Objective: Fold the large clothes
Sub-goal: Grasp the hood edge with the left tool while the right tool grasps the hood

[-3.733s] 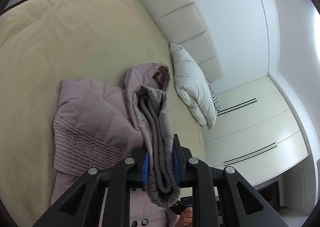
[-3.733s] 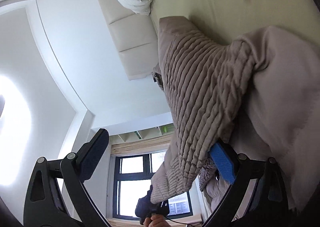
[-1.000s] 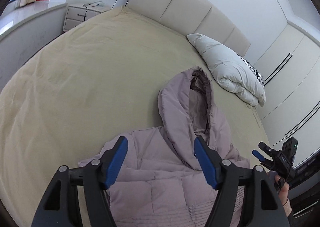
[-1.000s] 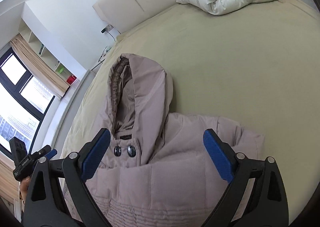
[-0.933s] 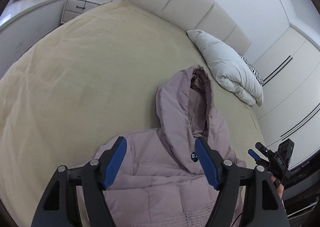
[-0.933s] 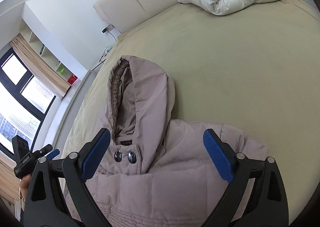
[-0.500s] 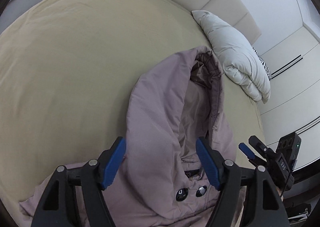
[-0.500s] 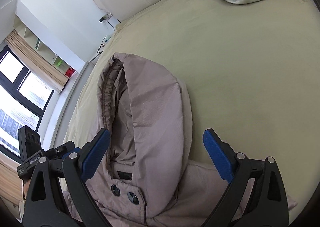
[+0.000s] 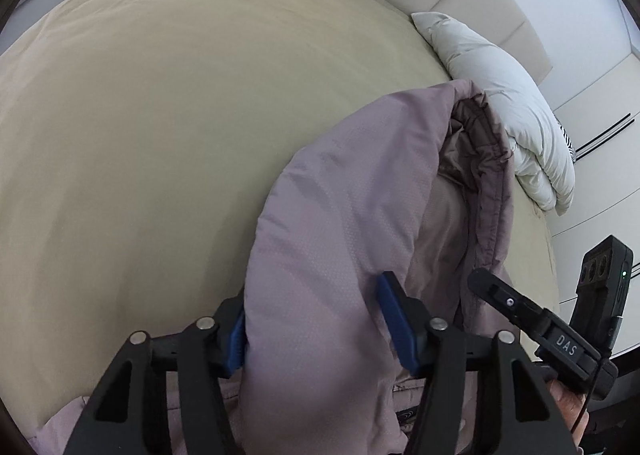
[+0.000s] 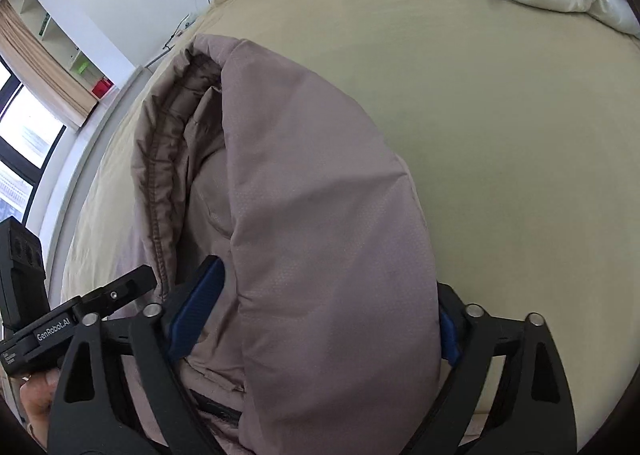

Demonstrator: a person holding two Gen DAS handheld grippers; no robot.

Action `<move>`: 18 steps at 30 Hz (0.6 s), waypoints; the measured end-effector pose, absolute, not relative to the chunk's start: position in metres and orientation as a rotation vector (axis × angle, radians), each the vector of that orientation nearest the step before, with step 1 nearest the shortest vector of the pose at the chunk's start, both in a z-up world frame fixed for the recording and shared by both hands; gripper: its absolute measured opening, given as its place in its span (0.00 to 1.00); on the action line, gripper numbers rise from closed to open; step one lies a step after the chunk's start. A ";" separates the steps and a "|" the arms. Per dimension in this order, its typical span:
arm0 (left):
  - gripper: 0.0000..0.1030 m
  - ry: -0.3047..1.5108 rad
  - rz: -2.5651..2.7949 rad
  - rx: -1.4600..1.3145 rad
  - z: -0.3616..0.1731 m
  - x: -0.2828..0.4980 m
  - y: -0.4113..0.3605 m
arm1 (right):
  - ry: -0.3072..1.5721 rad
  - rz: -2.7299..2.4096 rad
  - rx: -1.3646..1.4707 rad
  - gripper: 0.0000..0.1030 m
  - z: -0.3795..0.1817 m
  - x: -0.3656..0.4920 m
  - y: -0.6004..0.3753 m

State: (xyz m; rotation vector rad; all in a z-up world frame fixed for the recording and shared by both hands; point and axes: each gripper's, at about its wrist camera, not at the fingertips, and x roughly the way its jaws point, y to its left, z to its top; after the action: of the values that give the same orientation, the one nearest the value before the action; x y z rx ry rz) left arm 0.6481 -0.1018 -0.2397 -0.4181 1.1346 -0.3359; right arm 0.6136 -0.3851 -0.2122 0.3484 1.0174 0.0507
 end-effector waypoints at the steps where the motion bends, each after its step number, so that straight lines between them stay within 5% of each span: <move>1: 0.43 1.138 -0.337 -0.400 -0.239 0.649 -0.105 | 1.015 0.050 0.345 0.63 -0.213 0.614 -0.384; 2: 0.33 1.136 -0.346 -0.386 -0.238 0.648 -0.107 | 1.014 0.058 0.344 0.58 -0.214 0.614 -0.383; 3: 0.25 1.130 -0.346 -0.371 -0.236 0.646 -0.106 | 1.015 0.073 0.338 0.35 -0.214 0.614 -0.381; 4: 0.15 1.112 -0.348 -0.372 -0.232 0.643 -0.104 | 1.014 0.085 0.328 0.26 -0.212 0.613 -0.378; 7: 0.09 1.049 -0.380 -0.369 -0.215 0.626 -0.098 | 0.953 0.102 0.283 0.14 -0.195 0.601 -0.370; 18: 0.07 0.801 -0.522 -0.412 -0.132 0.487 -0.056 | 0.679 0.160 0.255 0.09 -0.107 0.451 -0.364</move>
State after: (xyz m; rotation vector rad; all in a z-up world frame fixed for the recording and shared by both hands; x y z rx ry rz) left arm 0.4870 -0.0562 -0.1318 -0.4122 0.8012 -0.5223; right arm 0.4510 -0.3640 -0.1070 0.2553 0.6787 0.1603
